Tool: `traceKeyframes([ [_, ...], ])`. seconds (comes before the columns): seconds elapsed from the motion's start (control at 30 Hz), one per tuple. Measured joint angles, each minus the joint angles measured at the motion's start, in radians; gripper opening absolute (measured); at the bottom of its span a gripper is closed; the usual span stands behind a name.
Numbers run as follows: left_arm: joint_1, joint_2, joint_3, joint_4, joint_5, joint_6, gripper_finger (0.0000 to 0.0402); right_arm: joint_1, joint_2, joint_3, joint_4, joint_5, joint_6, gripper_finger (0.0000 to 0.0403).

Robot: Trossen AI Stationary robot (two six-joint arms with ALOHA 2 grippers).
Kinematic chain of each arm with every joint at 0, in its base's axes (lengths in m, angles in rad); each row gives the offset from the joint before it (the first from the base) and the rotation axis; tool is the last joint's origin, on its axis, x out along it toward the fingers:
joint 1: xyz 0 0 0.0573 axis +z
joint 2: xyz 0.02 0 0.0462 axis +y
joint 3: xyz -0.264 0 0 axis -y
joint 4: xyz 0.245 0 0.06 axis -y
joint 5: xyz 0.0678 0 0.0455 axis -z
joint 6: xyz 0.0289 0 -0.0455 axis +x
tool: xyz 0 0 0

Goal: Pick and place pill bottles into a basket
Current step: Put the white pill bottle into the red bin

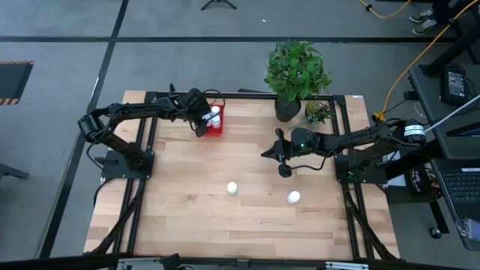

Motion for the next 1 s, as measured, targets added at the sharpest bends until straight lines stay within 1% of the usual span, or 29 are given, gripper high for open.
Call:
traceKeyframes([
  [0.17, 0.000, 0.000, 0.000, 0.000, 0.000, 0.000, 0.0189, 0.000, 0.000, 0.000, 0.000, 0.000, 0.000, 0.0004],
  [0.47, 0.000, 0.000, 0.000, 0.000, -0.003, -0.002, 0.0189, 0.000, 0.000, 0.000, 0.000, 0.000, 0.000, 0.0004],
  [0.7, 0.000, 0.000, 0.000, 0.002, -0.029, 0.001, 0.0190, 0.000, 0.000, 0.000, 0.000, 0.000, 0.000, 0.0004],
  [1.0, 0.000, 0.001, 0.000, 0.048, -0.028, 0.015, 0.0189, 0.000, 0.000, 0.000, 0.000, 0.000, 0.000, 0.0004],
])
